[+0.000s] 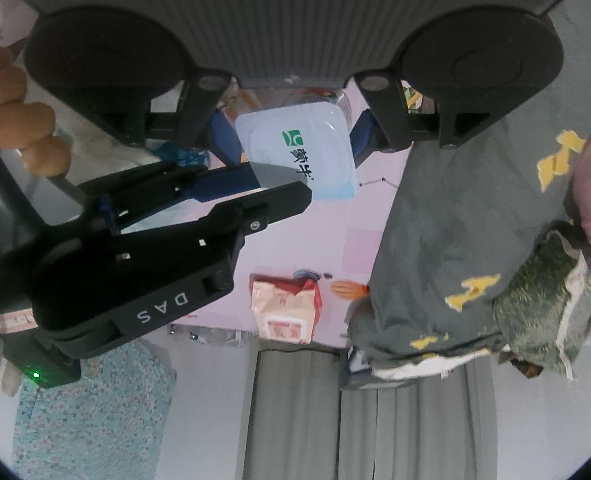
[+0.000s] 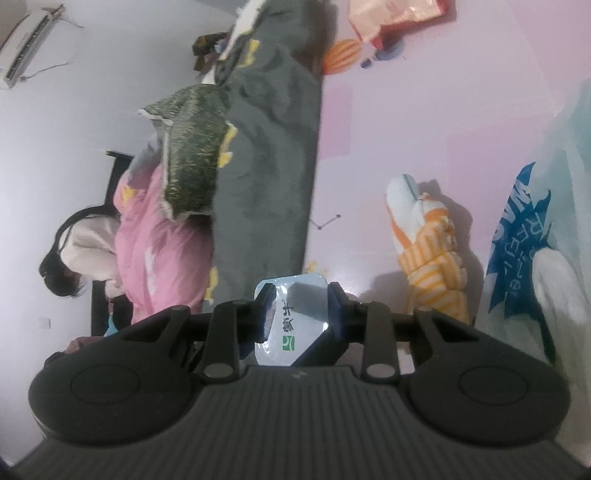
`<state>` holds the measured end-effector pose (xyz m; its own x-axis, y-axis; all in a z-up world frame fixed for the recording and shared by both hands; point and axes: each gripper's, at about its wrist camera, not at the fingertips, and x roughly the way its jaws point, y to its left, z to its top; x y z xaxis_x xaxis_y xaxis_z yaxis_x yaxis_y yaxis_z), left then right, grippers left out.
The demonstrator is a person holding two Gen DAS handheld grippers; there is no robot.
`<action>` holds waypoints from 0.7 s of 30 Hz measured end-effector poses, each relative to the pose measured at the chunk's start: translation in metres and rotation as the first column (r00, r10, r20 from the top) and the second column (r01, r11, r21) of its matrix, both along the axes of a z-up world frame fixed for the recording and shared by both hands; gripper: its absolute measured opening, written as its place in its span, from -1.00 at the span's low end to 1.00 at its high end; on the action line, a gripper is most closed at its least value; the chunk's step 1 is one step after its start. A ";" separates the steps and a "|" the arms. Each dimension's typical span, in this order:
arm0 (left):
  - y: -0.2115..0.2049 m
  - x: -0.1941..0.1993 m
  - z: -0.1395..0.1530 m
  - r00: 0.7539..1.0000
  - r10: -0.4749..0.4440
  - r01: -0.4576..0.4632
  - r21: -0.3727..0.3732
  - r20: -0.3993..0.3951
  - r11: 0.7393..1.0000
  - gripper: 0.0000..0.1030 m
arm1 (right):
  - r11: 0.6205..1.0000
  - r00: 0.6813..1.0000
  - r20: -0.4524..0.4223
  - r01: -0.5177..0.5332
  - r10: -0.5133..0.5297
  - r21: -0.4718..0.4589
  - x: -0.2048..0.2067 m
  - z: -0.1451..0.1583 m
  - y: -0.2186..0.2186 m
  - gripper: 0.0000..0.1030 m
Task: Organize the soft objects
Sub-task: 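Lift the yogurt cup and carry it with the right gripper into the box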
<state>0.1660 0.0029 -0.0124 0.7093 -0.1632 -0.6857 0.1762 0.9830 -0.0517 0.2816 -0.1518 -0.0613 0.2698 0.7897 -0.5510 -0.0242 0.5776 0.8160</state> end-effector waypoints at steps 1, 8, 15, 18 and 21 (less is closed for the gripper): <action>-0.002 -0.002 0.004 1.000 -0.001 0.001 0.001 0.005 1.000 0.23 | 1.000 1.000 0.007 0.002 -0.002 0.005 -0.002 0.005 -0.003 -0.43; -0.034 -0.024 0.043 0.996 -0.045 0.045 0.004 0.072 0.999 0.23 | 0.999 0.997 0.073 0.033 -0.036 0.032 -0.031 0.044 -0.037 -0.43; -0.097 -0.041 0.087 0.974 -0.175 0.182 -0.041 0.142 0.982 0.23 | 0.988 0.975 0.163 0.146 -0.154 0.057 -0.073 0.096 -0.115 -0.43; -0.137 -0.047 0.100 0.949 -0.268 0.280 -0.053 0.166 0.958 0.23 | 0.969 0.949 0.197 0.238 -0.245 0.060 -0.101 0.117 -0.166 -0.43; -0.181 -0.054 0.108 0.913 -0.371 0.385 -0.065 0.169 0.920 0.23 | 0.943 0.919 0.211 0.328 -0.332 0.051 -0.129 0.130 -0.215 -0.42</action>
<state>0.1124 -0.1781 0.0951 0.6748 -0.4983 -0.5443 0.5466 0.8331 -0.0850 0.1524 -0.3667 0.0689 0.6265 0.6430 -0.4405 -0.0089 0.5710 0.8209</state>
